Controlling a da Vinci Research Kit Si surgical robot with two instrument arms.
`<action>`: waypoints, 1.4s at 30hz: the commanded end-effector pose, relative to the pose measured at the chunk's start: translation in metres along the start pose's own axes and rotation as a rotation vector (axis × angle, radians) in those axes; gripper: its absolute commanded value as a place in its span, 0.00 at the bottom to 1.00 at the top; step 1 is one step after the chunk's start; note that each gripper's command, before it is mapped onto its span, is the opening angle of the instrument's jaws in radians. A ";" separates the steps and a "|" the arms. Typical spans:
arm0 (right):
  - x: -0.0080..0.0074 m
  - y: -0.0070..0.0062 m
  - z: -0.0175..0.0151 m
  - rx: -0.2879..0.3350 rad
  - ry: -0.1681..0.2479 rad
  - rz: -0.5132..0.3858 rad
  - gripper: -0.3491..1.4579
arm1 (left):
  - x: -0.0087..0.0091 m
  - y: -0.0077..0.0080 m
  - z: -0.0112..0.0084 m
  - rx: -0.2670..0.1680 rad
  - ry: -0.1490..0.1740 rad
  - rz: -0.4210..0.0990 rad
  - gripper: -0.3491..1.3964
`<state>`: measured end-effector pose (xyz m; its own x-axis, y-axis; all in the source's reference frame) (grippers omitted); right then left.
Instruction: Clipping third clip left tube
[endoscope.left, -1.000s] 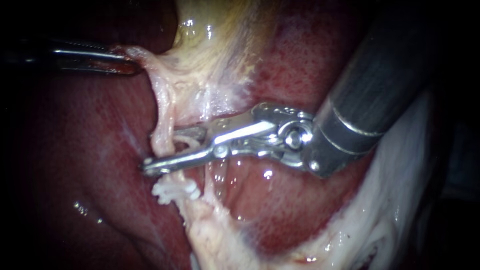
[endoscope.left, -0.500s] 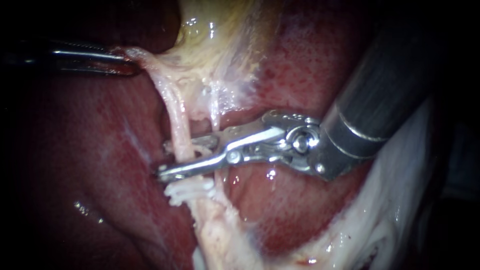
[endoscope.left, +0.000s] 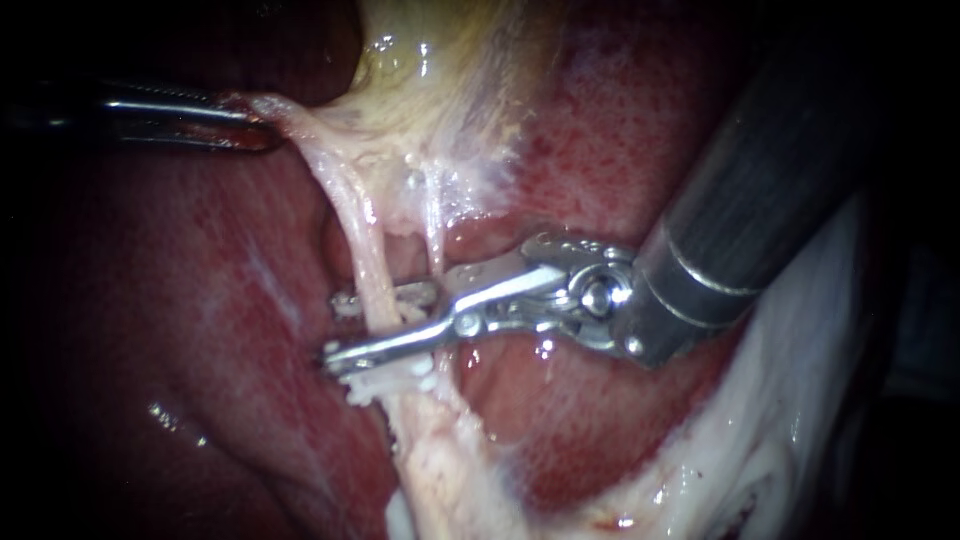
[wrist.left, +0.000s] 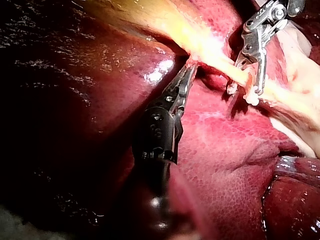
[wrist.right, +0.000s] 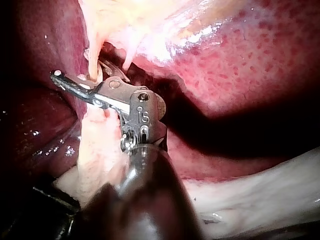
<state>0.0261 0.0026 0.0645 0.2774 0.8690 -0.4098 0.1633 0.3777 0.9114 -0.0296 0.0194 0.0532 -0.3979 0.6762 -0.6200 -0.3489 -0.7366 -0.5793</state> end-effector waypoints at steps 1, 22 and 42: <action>0.0001 0.0000 0.0002 0.000 0.002 0.000 0.47 | 0.0000 0.0000 0.0000 0.000 0.000 0.000 0.00; 0.0050 -0.0044 0.0008 0.040 0.048 -0.005 0.46 | 0.0000 0.0000 0.0001 0.001 0.000 0.000 0.00; 0.0053 -0.0054 -0.0007 0.045 0.048 -0.012 0.00 | 0.0000 0.0000 0.0001 0.001 0.000 0.000 0.00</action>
<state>0.0260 0.0056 0.0574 0.2292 0.8790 -0.4181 0.2097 0.3749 0.9031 -0.0298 0.0194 0.0533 -0.3978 0.6764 -0.6198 -0.3499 -0.7364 -0.5790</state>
